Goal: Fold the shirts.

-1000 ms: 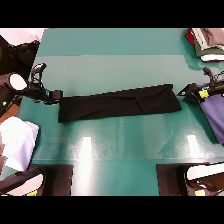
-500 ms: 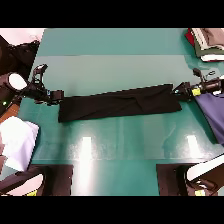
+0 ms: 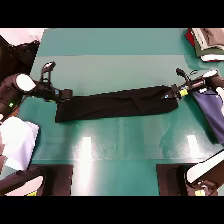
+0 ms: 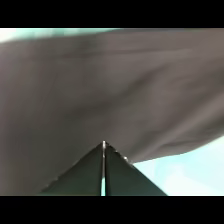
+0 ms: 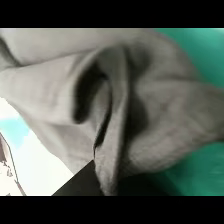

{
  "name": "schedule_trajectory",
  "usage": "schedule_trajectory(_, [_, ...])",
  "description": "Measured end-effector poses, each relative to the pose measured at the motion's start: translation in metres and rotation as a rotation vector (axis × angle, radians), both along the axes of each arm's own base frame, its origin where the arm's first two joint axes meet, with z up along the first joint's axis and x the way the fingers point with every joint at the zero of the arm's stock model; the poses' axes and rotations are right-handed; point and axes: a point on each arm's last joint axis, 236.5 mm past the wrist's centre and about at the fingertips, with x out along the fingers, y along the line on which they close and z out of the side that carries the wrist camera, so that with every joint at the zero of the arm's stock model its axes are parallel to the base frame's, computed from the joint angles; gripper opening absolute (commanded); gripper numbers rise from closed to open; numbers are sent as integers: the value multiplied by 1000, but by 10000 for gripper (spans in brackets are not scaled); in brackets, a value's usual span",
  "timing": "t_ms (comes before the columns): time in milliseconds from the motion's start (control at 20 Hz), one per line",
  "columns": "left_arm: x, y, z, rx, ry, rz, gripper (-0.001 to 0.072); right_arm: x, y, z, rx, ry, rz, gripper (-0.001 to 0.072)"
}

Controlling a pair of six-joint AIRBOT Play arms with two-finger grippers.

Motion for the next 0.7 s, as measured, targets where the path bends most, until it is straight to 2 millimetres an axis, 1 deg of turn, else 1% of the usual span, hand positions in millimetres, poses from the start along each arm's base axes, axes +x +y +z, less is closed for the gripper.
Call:
schedule_trajectory(150, [5, -47, 8, -39, -49, -78, 20, 3, 3, 30, -16, -71, 5, 23])
schedule_trajectory(250, [11, -84, 10, -56, -64, -144, 20, 7, 7, 57, -39, -119, -13, 23])
schedule_trajectory(350, [18, -122, 7, -66, -67, -213, 20, 6, 17, 86, -61, -167, -25, 23])
schedule_trajectory(500, [28, -177, -11, -66, -48, -306, 20, -1, 42, 132, -82, -247, -16, 23])
schedule_trajectory(550, [29, -192, -22, -60, -28, -335, 21, -4, 51, 146, -87, -274, -11, 23])
schedule_trajectory(650, [31, -215, -42, -53, 7, -373, 20, -12, 69, 172, -93, -326, -9, 23])
schedule_trajectory(700, [33, -222, -53, -48, 24, -384, 20, -15, 78, 184, -94, -348, -8, 23])
